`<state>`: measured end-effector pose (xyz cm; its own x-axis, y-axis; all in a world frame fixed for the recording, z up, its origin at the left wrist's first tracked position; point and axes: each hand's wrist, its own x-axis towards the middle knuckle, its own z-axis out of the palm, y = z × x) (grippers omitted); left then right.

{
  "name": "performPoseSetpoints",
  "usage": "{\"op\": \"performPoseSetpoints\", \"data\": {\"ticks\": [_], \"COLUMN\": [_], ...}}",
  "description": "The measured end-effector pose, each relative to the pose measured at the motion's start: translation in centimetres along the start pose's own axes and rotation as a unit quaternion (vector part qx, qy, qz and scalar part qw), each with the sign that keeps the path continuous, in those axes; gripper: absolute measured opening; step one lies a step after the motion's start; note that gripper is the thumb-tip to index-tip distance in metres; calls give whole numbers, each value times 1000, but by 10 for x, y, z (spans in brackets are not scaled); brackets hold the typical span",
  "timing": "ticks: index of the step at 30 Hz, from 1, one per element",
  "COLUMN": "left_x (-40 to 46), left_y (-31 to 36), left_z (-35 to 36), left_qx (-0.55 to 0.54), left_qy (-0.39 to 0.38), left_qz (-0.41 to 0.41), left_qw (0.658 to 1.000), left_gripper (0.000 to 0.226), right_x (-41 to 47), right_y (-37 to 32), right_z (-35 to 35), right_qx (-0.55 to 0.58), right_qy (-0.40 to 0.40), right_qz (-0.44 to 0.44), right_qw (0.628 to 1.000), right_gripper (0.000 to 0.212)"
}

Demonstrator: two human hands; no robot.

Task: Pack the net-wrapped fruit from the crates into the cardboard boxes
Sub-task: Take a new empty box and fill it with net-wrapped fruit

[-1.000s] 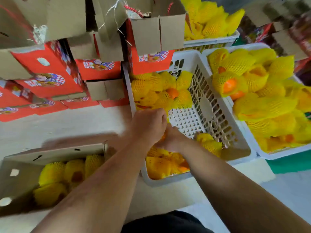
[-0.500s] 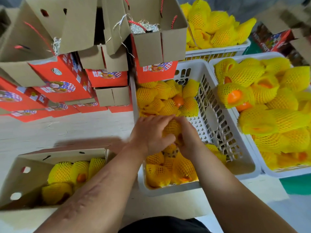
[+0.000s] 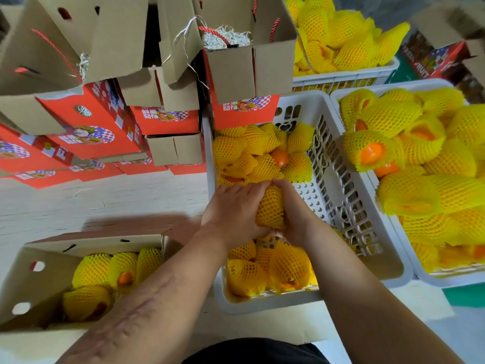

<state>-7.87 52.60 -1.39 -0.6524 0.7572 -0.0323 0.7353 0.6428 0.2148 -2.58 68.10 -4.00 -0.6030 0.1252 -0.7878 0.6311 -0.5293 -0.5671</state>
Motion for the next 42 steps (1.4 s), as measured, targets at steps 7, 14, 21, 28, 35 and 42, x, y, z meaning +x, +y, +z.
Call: {"op": "performPoseSetpoints", "data": {"ticks": [7,14,21,28,35,42], "left_x": [2,3,4,4,3,3], "left_y": [2,3,2,2,3,4], "left_z": [0,1,1,1,2,1], "left_qx": [-24,-14,-13,-21,-16,-9], "left_qy": [43,40,32,26,25,23], "left_qz": [-72,-81,-88,-89,-92,-90], "left_qw": [996,996,996,996,995,996], "left_gripper": [92,93,91,92,93,94], "right_x": [43,111,118,114,108,114], "right_y": [-55,-63,-48,-52,-52,-42], "right_z": [2,16,11,-3,-9,-27], "right_qx": [-289,-696,-676,-583,-456,-430], "right_qy": [157,64,149,151,176,200], "right_qz": [-260,-215,-268,-283,-282,-317], "right_qw": [908,682,670,746,825,821], "right_gripper": [16,71,59,64,14,44]}}
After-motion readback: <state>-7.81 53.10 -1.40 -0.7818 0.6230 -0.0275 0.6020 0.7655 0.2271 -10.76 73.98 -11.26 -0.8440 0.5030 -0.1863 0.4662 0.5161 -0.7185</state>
